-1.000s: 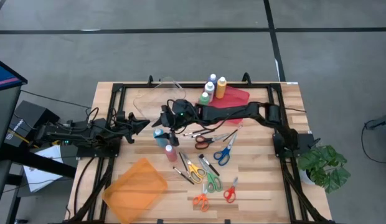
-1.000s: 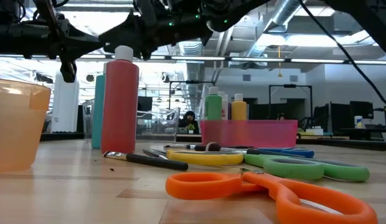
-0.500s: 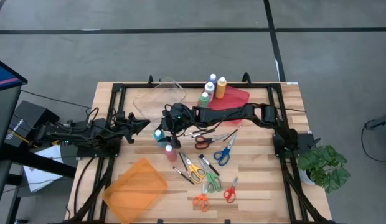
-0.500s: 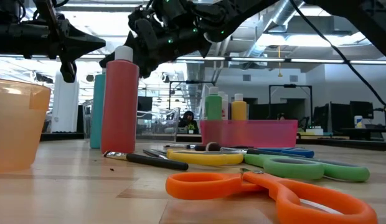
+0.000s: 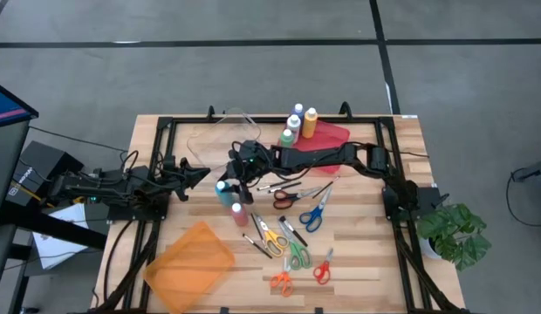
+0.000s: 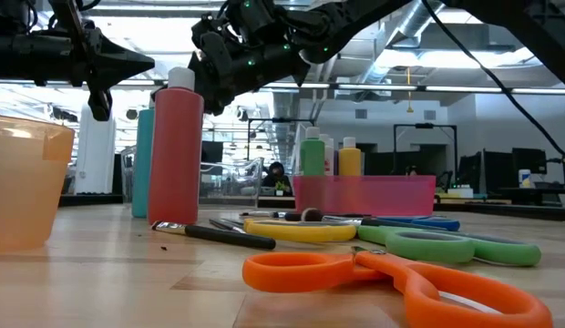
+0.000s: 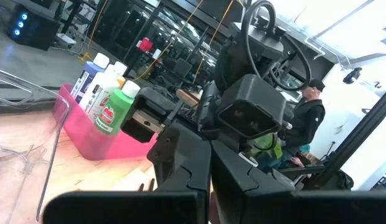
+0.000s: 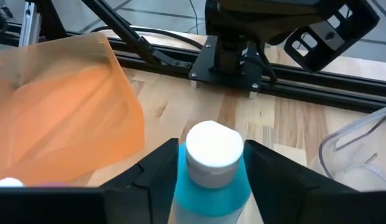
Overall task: Pick & Place Paint Supplies
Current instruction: Put the light blue paint bottle into the red bin
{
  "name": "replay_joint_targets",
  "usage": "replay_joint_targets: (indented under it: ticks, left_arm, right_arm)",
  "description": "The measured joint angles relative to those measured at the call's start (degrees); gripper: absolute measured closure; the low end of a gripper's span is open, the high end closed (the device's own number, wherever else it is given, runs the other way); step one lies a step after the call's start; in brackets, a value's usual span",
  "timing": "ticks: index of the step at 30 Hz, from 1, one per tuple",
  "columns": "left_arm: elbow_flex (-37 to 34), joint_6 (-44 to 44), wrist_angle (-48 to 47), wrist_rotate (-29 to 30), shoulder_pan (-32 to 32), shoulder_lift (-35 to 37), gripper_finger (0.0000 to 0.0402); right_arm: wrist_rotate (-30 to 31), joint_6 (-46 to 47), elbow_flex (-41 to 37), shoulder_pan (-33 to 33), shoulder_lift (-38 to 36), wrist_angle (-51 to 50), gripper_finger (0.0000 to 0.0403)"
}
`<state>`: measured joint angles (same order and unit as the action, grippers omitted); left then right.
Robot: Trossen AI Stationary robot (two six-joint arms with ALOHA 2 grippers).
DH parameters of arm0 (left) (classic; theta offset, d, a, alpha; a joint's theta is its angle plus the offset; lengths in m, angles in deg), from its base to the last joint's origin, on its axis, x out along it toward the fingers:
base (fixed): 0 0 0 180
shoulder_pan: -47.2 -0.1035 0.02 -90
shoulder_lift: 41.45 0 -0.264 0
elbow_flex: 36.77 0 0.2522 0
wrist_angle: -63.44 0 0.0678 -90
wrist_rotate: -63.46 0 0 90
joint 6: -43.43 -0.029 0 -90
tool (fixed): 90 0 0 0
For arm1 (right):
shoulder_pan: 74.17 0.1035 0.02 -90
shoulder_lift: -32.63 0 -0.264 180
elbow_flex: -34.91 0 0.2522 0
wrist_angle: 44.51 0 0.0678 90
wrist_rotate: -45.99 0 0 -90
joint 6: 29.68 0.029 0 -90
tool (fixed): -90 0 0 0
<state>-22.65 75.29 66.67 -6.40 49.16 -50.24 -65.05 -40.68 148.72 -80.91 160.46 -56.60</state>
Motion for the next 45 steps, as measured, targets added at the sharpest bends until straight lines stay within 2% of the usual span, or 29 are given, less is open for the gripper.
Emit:
replay_joint_targets:
  ticks: [12, 21, 27, 45]
  left_arm:
    - [0.00, -0.02, 0.00, 0.00, 0.00, 0.02, 0.0396]
    - [0.00, -0.02, 0.00, -0.02, 0.00, 0.02, 0.0396]
    - [0.00, -0.02, 0.00, 0.00, 0.00, 0.02, 0.0396]
    - [0.00, 0.05, -0.04, -0.02, -0.02, -0.33, 0.0396]
  right_arm:
    - [-0.11, -0.11, 0.00, -0.02, 0.00, -0.02, 0.0291]
    - [-0.59, 1.21, 0.03, -1.53, -0.12, -1.17, 0.0285]
    - [-4.99, 2.69, 0.07, -4.18, -0.68, -3.37, 0.0285]
    - [-6.39, -2.71, -0.11, -7.95, -9.86, -17.71, 0.0285]
